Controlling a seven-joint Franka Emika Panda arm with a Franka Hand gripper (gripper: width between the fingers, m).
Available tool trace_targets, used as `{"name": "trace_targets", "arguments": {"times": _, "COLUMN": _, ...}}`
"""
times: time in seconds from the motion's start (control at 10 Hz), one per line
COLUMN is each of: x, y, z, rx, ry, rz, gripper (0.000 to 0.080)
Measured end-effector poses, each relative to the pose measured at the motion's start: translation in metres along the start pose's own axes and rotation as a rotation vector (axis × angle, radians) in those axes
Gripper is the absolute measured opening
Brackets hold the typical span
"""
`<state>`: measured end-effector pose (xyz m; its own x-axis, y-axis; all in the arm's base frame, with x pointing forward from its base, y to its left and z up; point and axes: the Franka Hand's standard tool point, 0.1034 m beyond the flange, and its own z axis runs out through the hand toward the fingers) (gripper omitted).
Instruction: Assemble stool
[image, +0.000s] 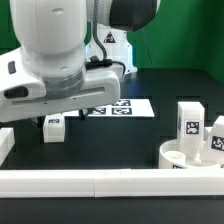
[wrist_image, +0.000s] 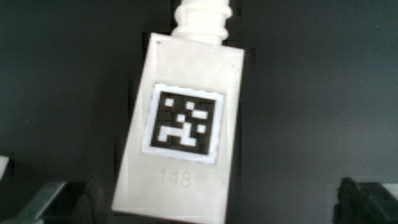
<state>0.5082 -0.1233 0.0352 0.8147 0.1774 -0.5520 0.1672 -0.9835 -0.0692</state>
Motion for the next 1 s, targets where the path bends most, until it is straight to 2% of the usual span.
{"name": "trace_targets", "arguments": {"times": 0.3, "x": -0.004, "y": 0.011, "z": 0.018, "rx": 0.001, "ry": -0.042, "rz": 0.176, "gripper": 0.0649}}
{"name": "trace_targets", "arguments": {"times": 0.7, "x": -0.007, "y": 0.006, "z": 0.018, "rx": 0.008, "ry": -0.066, "rz": 0.145, "gripper": 0.0649}}
{"name": "trace_targets", "arguments": {"times": 0.8, "x": -0.014, "y": 0.001, "z": 0.021, "rx": 0.034, "ry": -0.185, "rz": 0.143, "gripper": 0.0649}}
{"name": "trace_targets", "arguments": {"times": 1.0, "x": -0.007, "y": 0.001, "z": 0.027, "rx": 0.036, "ry": -0.283, "rz": 0.138, "gripper": 0.0649}}
